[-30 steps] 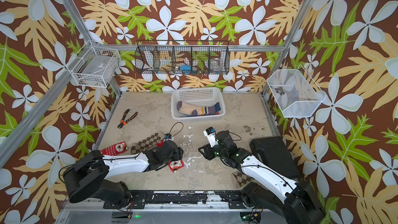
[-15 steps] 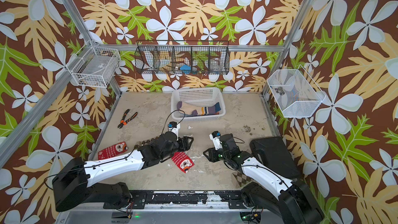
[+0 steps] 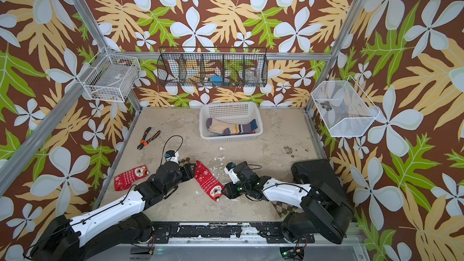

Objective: Place the socks together as a pair
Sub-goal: Move the sock to the center of the board.

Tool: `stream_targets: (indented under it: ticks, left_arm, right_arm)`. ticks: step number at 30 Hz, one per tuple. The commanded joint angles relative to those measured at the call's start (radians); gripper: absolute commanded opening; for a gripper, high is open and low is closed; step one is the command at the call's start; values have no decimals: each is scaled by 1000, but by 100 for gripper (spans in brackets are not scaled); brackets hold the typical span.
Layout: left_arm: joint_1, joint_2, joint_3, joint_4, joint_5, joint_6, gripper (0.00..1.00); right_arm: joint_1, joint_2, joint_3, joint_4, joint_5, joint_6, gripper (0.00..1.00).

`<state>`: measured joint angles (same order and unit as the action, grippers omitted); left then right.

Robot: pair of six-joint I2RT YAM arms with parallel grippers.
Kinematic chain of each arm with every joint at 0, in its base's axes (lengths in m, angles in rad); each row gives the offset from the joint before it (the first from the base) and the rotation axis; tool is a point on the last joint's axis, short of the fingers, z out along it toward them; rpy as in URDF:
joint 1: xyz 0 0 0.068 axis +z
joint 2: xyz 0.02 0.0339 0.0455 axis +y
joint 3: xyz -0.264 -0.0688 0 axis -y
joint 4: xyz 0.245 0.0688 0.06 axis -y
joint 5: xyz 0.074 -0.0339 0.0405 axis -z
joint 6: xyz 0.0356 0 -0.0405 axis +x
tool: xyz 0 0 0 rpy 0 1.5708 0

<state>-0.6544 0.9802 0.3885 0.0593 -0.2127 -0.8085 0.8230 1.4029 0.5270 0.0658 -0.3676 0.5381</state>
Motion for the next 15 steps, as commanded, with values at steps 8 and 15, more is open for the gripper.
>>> stream_targets:
  ticks: [8,15]
  left_arm:
    - [25,-44,-21,-9,-24,32,67]
    - [48,-104,-34,-98,-189,45,64]
  right_arm:
    - [30,107,19,74,49,21,40]
    - [18,58,56,-72,189,-52,0]
